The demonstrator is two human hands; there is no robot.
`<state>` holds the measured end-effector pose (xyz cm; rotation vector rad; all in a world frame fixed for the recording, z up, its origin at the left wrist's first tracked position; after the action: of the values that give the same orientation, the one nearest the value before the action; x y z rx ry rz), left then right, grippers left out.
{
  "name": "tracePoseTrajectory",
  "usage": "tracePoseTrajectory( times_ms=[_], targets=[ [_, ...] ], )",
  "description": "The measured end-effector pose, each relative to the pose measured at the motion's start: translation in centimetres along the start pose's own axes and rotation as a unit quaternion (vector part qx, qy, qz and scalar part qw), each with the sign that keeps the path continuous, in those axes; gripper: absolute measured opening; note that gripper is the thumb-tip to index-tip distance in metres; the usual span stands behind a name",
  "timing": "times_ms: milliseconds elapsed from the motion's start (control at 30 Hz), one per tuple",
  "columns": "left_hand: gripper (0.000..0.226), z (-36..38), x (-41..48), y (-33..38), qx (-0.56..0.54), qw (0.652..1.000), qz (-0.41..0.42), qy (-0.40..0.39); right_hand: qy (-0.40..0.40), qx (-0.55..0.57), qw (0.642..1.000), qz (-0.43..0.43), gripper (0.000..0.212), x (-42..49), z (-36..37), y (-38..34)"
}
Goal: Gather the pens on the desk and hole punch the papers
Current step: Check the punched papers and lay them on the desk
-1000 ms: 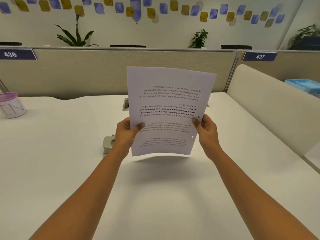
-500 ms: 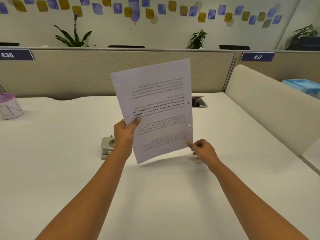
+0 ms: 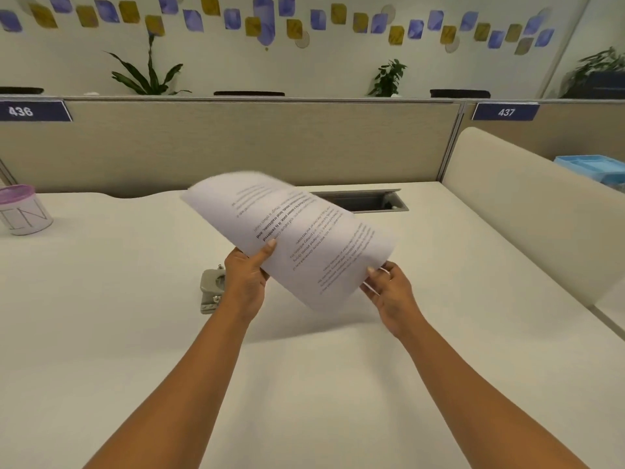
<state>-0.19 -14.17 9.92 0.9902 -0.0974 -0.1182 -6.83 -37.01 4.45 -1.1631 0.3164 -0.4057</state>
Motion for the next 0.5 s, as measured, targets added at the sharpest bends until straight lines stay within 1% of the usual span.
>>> tracePoseTrajectory(
  times_ms=[67, 200, 267, 367, 500],
  targets=[
    [0.024, -0.9, 0.3, 0.6, 0.011, 1.0, 0.0, 0.013, 0.004, -0.019, 0.999, -0.041, 0.016, 0.3, -0.4, -1.1],
    [0.02, -3.5, 1.3, 2.4, 0.001, 0.998, 0.003, 0.066, 0.005, -0.083, 0.99, -0.11, 0.024, 0.9, -1.6, -3.5],
    [0.017, -4.7, 1.8, 3.3, 0.013, 0.997, 0.001, 0.07, 0.002, -0.115, 0.984, -0.133, 0.025, 1.2, -2.2, -4.6],
    [0.018, -6.0, 2.3, 4.4, 0.083, 0.995, -0.012, 0.047, -0.004, -0.152, 0.974, -0.17, 0.024, 1.5, -2.9, -6.2],
    [0.024, -6.4, 2.6, 5.0, 0.221, 0.975, -0.003, 0.017, -0.006, -0.18, 0.962, -0.205, 0.023, 1.7, -3.1, -7.2]
  ],
)
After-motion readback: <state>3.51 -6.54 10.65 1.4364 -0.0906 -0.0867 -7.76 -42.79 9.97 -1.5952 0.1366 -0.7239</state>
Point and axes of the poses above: each hand's wrist, its own x-axis towards the middle knuckle, its own z-axis out of the palm, y = z × x, the point moved 5 cm from there along x, towards the middle knuckle, and after that the axes turned 6 degrees about -z, right-handed, at the moved point
